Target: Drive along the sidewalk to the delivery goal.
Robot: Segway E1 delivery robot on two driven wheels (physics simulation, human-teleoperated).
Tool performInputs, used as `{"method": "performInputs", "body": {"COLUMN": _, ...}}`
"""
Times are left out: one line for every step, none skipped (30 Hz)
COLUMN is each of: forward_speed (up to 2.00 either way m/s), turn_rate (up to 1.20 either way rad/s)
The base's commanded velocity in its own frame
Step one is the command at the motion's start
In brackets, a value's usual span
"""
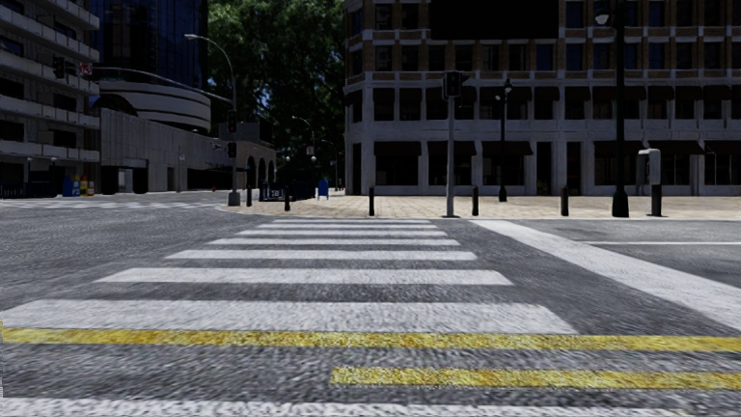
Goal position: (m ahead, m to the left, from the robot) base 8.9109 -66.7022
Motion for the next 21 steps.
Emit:
{"method": "performInputs", "body": {"forward_speed": 2.0, "turn_rate": 0.0}}
{"method": "performInputs", "body": {"forward_speed": 2.0, "turn_rate": 0.0}}
{"method": "performInputs", "body": {"forward_speed": 2.0, "turn_rate": 0.0}}
{"method": "performInputs", "body": {"forward_speed": 2.0, "turn_rate": 0.0}}
{"method": "performInputs", "body": {"forward_speed": 2.0, "turn_rate": 0.0}}
{"method": "performInputs", "body": {"forward_speed": 2.0, "turn_rate": 0.0}}
{"method": "performInputs", "body": {"forward_speed": 2.0, "turn_rate": 0.0}}
{"method": "performInputs", "body": {"forward_speed": 2.0, "turn_rate": 0.0}}
{"method": "performInputs", "body": {"forward_speed": 2.0, "turn_rate": 0.0}}
{"method": "performInputs", "body": {"forward_speed": 2.0, "turn_rate": 0.0}}
{"method": "performInputs", "body": {"forward_speed": 2.0, "turn_rate": 0.0}}
{"method": "performInputs", "body": {"forward_speed": 2.0, "turn_rate": 0.0}}
{"method": "performInputs", "body": {"forward_speed": 2.0, "turn_rate": -0.37}}
{"method": "performInputs", "body": {"forward_speed": 2.0, "turn_rate": -0.37}}
{"method": "performInputs", "body": {"forward_speed": 2.0, "turn_rate": -1.2}}
{"method": "performInputs", "body": {"forward_speed": 2.0, "turn_rate": -1.2}}
{"method": "performInputs", "body": {"forward_speed": 2.0, "turn_rate": -0.69}}
{"method": "performInputs", "body": {"forward_speed": 2.0, "turn_rate": -0.05}}
{"method": "performInputs", "body": {"forward_speed": 2.0, "turn_rate": 0.0}}
{"method": "performInputs", "body": {"forward_speed": 2.0, "turn_rate": 0.0}}
{"method": "performInputs", "body": {"forward_speed": 2.0, "turn_rate": 0.0}}
